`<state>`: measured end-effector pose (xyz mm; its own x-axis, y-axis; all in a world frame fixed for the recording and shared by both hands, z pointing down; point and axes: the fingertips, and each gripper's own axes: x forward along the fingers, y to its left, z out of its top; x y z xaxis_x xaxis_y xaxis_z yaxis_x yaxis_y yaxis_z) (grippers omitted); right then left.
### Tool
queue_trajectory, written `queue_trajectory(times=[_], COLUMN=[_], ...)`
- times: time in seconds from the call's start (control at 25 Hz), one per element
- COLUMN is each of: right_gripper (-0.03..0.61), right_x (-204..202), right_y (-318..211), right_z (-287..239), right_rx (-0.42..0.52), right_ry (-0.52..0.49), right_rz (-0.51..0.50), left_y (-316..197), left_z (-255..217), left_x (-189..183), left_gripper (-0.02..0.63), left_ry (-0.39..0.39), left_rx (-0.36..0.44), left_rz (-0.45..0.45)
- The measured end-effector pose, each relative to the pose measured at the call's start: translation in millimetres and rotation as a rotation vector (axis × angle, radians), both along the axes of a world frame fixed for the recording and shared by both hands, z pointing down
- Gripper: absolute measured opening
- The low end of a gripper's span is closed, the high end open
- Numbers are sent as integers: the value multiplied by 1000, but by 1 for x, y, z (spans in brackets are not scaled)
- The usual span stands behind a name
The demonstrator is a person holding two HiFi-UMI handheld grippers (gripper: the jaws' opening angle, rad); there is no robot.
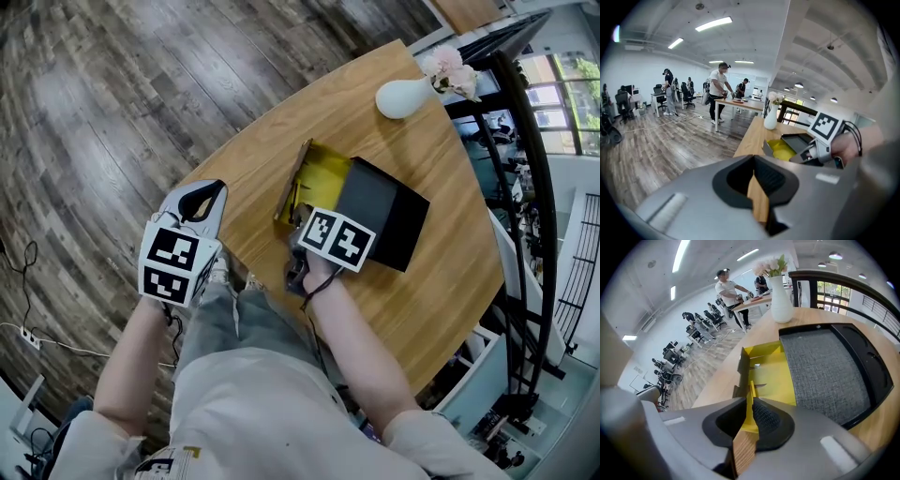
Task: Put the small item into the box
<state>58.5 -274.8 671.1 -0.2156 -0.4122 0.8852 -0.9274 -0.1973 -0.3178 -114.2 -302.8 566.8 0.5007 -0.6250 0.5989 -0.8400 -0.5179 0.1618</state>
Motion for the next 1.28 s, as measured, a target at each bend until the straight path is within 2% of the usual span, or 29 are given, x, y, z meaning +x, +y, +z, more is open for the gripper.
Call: queue_trajectory(times=[0.12, 0.2, 0.52, 0.68, 1.0, 1.16, 1.28], right_gripper=[33, 1, 0, 0, 0, 0, 0], right_x=[1, 3, 19, 27, 38, 39, 39], right_y=[-2, -4, -11, -12, 10, 30, 49], right_z=[-21, -39, -127, -186, -301, -350, -382], right_rx=[68, 127, 404, 562, 820, 914, 964], right_ry=[17, 42, 165, 236, 293, 321, 302], right_rz=[-29, -57, -150, -183, -193, -215, -225], left_y=[-1, 0, 4, 9, 37, 52, 70], left_z=[-16, -29, -96, -142, -229, -276, -309], left_x=[-6, -7, -10, -13, 4, 14, 19], left_gripper=[2, 2, 2, 3, 3, 2, 2], left_ry=[2, 8, 1, 1, 13, 25, 35], left_rx=[21, 34, 137, 215, 378, 485, 562], left_rz=[-27, -38, -64, -80, -63, -51, -45])
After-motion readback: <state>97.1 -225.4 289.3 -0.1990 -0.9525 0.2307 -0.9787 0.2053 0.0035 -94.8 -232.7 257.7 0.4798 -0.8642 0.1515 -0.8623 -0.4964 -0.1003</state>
